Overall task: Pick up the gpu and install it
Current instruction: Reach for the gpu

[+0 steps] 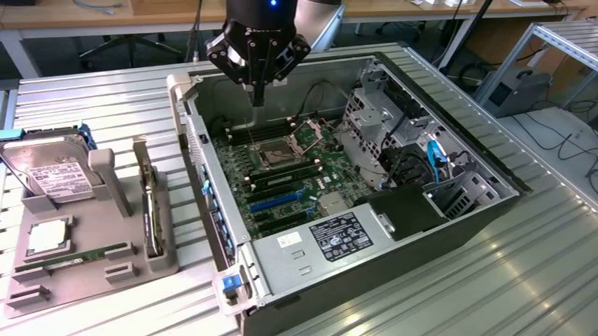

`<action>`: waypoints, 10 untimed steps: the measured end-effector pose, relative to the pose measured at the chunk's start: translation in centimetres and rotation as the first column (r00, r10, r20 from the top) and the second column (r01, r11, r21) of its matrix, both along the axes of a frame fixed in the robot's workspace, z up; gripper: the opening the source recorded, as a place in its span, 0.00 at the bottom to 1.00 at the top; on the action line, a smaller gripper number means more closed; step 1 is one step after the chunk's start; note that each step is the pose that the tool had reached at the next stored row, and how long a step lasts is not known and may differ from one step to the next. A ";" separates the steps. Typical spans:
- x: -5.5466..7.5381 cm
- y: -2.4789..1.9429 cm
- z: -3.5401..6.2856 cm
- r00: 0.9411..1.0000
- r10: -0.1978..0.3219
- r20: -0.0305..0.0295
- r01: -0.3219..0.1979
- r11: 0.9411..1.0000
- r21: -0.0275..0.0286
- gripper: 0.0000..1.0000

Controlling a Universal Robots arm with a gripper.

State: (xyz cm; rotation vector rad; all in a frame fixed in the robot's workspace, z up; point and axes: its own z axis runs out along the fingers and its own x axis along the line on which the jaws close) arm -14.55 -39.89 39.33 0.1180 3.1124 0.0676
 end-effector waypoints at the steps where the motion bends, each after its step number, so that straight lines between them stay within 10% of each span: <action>1: 0.0 0.00 0.00 1.000 0.000 0.000 0.000 1.000 0.000 0.11; 10: -0.5 0.00 0.00 1.000 0.000 0.000 0.000 1.000 0.000 0.11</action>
